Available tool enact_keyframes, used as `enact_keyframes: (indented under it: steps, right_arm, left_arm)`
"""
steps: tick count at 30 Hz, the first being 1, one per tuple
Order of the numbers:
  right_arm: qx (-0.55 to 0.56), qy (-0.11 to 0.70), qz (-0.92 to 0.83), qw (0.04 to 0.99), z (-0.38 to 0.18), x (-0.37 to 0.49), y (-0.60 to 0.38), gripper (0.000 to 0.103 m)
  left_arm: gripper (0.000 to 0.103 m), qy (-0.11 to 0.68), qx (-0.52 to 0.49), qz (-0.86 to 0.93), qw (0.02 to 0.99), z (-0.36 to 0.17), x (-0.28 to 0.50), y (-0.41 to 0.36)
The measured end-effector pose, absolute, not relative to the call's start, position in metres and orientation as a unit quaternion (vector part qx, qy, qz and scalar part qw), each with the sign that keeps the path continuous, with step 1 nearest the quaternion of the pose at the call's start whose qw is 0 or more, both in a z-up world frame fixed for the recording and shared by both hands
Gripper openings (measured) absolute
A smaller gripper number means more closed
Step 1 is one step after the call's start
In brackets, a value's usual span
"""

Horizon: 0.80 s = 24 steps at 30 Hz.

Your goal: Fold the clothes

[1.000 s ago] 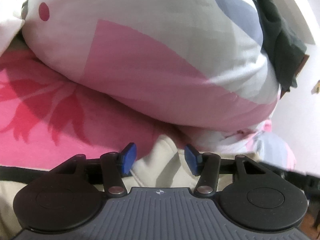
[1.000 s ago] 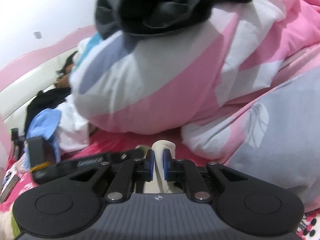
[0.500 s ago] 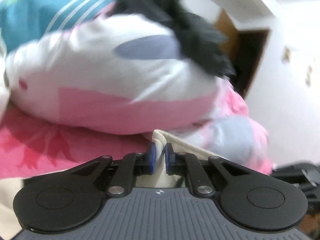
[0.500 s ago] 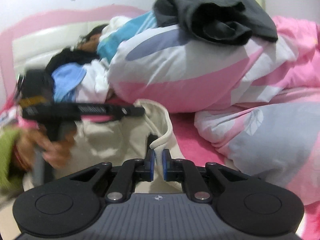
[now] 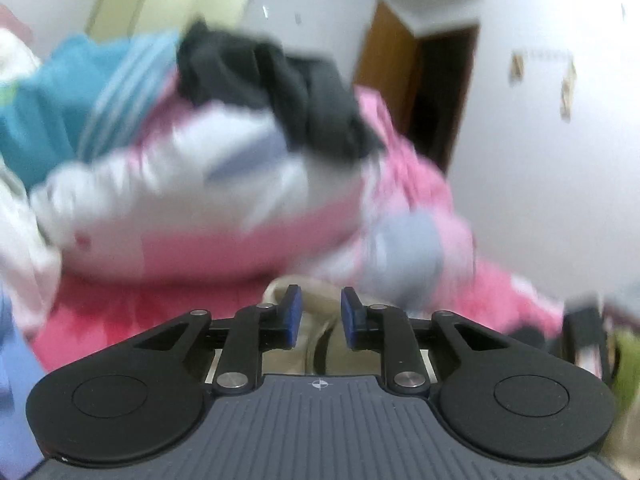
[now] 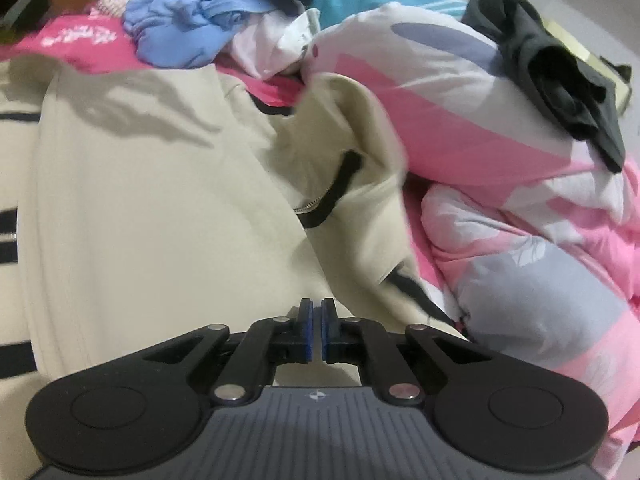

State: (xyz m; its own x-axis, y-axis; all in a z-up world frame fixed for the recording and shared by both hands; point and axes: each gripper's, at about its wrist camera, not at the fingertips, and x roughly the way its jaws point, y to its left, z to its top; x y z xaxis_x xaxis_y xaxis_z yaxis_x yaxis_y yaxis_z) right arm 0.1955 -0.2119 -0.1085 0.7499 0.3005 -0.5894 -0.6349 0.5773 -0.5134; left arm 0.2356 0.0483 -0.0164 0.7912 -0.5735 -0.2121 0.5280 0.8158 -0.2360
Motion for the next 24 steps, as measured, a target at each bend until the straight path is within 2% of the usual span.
enact_keyframes:
  steps: [3,6,12,14,15,16,20,24]
  right_arm:
    - [-0.378,0.221,0.268,0.858,-0.112,0.193,-0.210,0.003]
    - [-0.370,0.220,0.261,0.864,-0.112,0.191,-0.211,0.002]
    - [-0.250,0.232,0.251,0.906,-0.084,0.235,-0.228,0.007]
    - [-0.201,0.236,0.249,0.918,-0.073,0.258,-0.234,0.022]
    - [-0.176,0.238,0.247,0.923,-0.068,0.270,-0.237,0.041]
    - [-0.152,0.239,0.246,0.927,-0.062,0.281,-0.239,0.053]
    - [-0.055,0.249,0.238,0.937,-0.043,0.329,-0.249,0.053]
    - [-0.016,0.335,0.217,0.917,-0.062,0.386,-0.237,0.050]
  left_arm:
    - [0.023,0.124,-0.086,-0.266,0.952,-0.009,0.261,0.025]
    - [0.024,0.159,-0.098,-0.250,0.950,-0.025,0.286,0.010]
    - [0.026,0.232,-0.131,-0.229,0.936,-0.081,0.307,-0.003]
    - [0.026,0.252,-0.136,-0.219,0.933,-0.100,0.313,-0.006]
    - [0.026,0.265,-0.142,-0.215,0.929,-0.109,0.317,-0.007]
    - [0.026,0.274,-0.151,-0.215,0.925,-0.114,0.321,-0.005]
    - [0.026,0.289,-0.188,-0.211,0.915,-0.123,0.326,0.006]
    - [0.026,0.296,-0.220,-0.213,0.905,-0.131,0.330,0.017]
